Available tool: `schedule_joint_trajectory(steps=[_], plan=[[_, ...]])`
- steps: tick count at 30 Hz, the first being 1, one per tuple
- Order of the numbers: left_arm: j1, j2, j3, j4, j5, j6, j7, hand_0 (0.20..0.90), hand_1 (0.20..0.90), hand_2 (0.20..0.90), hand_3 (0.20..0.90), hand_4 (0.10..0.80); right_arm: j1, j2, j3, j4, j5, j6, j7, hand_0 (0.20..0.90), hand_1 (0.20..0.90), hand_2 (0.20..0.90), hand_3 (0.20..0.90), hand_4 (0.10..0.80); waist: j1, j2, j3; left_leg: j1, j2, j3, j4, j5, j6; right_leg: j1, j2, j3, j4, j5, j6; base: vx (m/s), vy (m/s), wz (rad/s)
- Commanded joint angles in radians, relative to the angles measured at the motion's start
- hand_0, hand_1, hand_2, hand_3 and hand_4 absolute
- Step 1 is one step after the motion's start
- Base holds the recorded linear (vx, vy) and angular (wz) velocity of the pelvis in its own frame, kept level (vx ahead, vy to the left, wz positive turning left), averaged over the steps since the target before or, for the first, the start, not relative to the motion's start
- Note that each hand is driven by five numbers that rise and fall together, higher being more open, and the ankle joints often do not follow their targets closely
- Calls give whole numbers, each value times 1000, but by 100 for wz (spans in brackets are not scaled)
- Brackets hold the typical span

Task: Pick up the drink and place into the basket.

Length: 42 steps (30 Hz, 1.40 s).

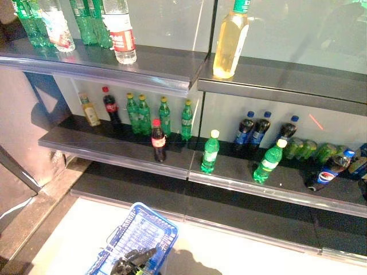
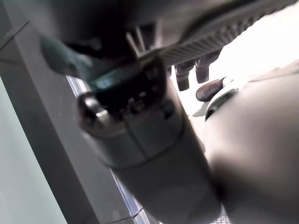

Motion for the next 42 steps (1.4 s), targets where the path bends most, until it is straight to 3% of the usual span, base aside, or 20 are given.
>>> schedule_joint_trajectory(steps=[1, 17, 22, 24, 29, 32, 36, 42], plan=[[-28, -5, -67, 17, 81, -23, -2, 300, 300, 300, 200, 100, -33, -49, -7, 60, -30, 28, -38, 900, 900, 900, 900, 800, 43, 67, 64, 100, 42, 51, 7, -130, -21, -98, -42, -30, -4, 143, 14, 0, 0, 0], [-24, -1, -66, 9, 55, -38, -20, 300, 300, 300, 200, 100, -36, -51, 0, 67, -56, 56, -87, 900, 900, 900, 900, 800, 52, 65, 66, 97, 41, 41, 7, -131, -21, -98, -42, -35, -6, 143, 15, 0, 0, 0], [-22, 0, -67, 10, 53, -40, -21, 300, 300, 300, 200, 100, -38, -54, -5, 71, -48, 64, -169, 900, 900, 900, 900, 800, 53, 64, 64, 97, 41, 40, 7, -132, -20, -97, -41, -33, -7, 143, 15, 0, 0, 0], [-25, 3, -68, 8, 53, -38, -20, 300, 300, 300, 200, 100, -41, -65, -12, 70, -93, 28, -240, 900, 900, 900, 900, 800, 56, 61, 65, 96, 42, 39, 7, -131, -21, -98, -42, -31, -7, 146, 18, 0, 0, 0], [-28, 15, -70, -7, 58, -29, -15, 300, 300, 300, 200, 100, -57, -80, 6, 2, -136, -53, -285, 900, 900, 900, 900, 800, 59, 53, 73, 94, 43, 38, 7, -131, -23, -102, -42, -28, -5, 149, 21, -16, -33, 0], [-24, 39, -73, -35, 65, -17, -15, 300, 300, 300, 200, 100, -72, -106, 45, -121, -190, -147, -328, 900, 900, 900, 900, 800, 66, 39, 79, 89, 46, 33, 7, -131, -20, -105, -39, -25, -9, 153, 24, -30, -57, -1], [-1, 55, -71, -83, 67, -6, -4, 300, 300, 300, 200, 100, -46, -137, 77, -362, -234, -169, -378, 900, 900, 900, 900, 800, 67, 23, 84, 79, 48, 25, 7, -126, -20, -111, -41, -26, -10, 160, 29, -33, -61, 0], [41, 69, -37, -154, 93, 20, 5, 300, 300, 300, 200, 100, 28, -171, 102, -818, -324, -28, -449, 900, 900, 900, 900, 800, 56, 6, 85, 75, 44, 14, 7, -124, -20, -112, -41, -33, -11, 166, 35, 3, -34, 4]])
